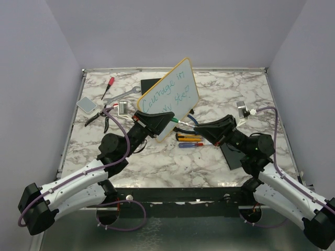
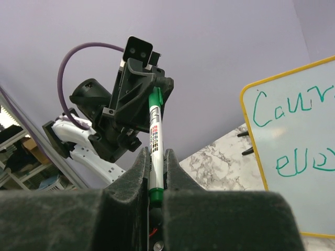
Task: Write a sentence on the whiteboard
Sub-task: Close the whiteboard marker at the center of the board.
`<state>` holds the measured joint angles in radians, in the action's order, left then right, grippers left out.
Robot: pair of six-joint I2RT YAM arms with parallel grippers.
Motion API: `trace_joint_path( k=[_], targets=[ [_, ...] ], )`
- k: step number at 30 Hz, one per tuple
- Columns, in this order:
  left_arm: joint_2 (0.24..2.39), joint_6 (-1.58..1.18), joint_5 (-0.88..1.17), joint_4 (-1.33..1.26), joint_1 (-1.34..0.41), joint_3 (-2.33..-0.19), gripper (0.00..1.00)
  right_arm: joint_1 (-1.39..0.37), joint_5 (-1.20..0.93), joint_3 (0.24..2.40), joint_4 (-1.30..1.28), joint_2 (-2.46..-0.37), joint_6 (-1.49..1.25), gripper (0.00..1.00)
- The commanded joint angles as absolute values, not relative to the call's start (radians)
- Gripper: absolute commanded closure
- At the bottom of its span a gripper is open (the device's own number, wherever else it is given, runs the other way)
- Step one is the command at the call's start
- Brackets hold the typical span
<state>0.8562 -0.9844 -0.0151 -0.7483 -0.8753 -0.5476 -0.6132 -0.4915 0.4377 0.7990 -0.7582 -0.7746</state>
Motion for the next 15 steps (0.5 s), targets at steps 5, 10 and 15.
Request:
trace_joint_path(
  k=[5,10,15],
  targets=[
    [0.939,-0.974,0.128,-0.699,-1.000,-0.523,1.00,-0.621,-0.430,0.439,0.814,-0.811,-0.787,0.99],
    [0.974,-0.968,0.122,-0.703,-1.032,-0.523,1.00,-0.621,-0.419,0.437,0.828,-0.820,-0.798,0.99],
    [0.954,-0.920,0.069,-0.648,-1.034,-0.514,1.00,-0.622,-0.389,0.443,0.780,-0.793,-0.771,0.99]
  ],
)
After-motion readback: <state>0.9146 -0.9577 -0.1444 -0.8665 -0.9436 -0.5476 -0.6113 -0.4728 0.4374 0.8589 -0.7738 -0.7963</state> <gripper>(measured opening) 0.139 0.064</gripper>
